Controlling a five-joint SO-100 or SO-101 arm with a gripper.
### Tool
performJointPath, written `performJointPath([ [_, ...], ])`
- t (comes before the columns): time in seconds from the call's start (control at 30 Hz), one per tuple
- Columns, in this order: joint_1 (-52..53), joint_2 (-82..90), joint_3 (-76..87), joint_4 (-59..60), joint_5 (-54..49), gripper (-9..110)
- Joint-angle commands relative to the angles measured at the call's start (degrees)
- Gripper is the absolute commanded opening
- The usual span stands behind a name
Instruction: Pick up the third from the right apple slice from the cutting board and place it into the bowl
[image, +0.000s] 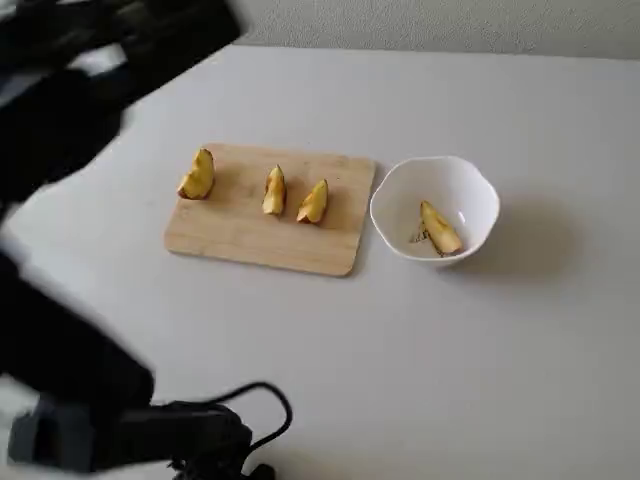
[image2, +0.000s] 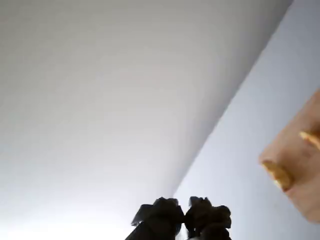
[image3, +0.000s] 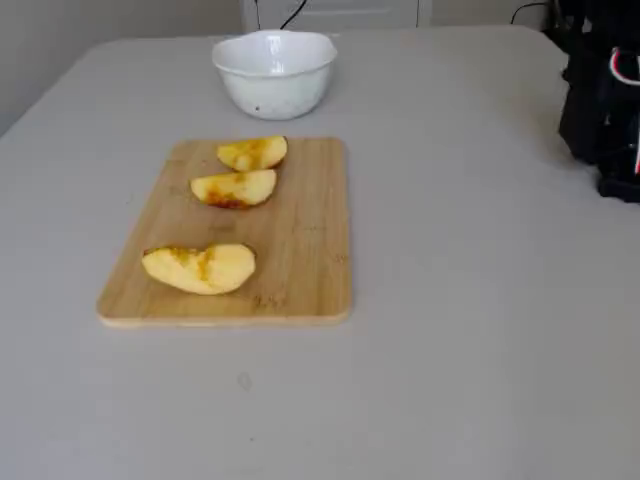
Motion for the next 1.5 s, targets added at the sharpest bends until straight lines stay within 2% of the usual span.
performJointPath([
  [0.0,-2.55,20.48,14.68,0.53,7.38,1],
  [0.13,-4.04,42.63,44.21,-12.13,8.17,0],
  [0.23,-9.84,61.52,71.72,-26.63,10.20,0],
  [0.3,-12.57,70.31,85.52,-31.03,9.23,0],
  [0.63,0.97,78.05,127.79,-35.24,9.23,0],
  [1.0,10.63,78.05,148.18,-35.77,5.80,0],
  [1.47,13.01,77.96,150.64,-34.72,4.92,0],
])
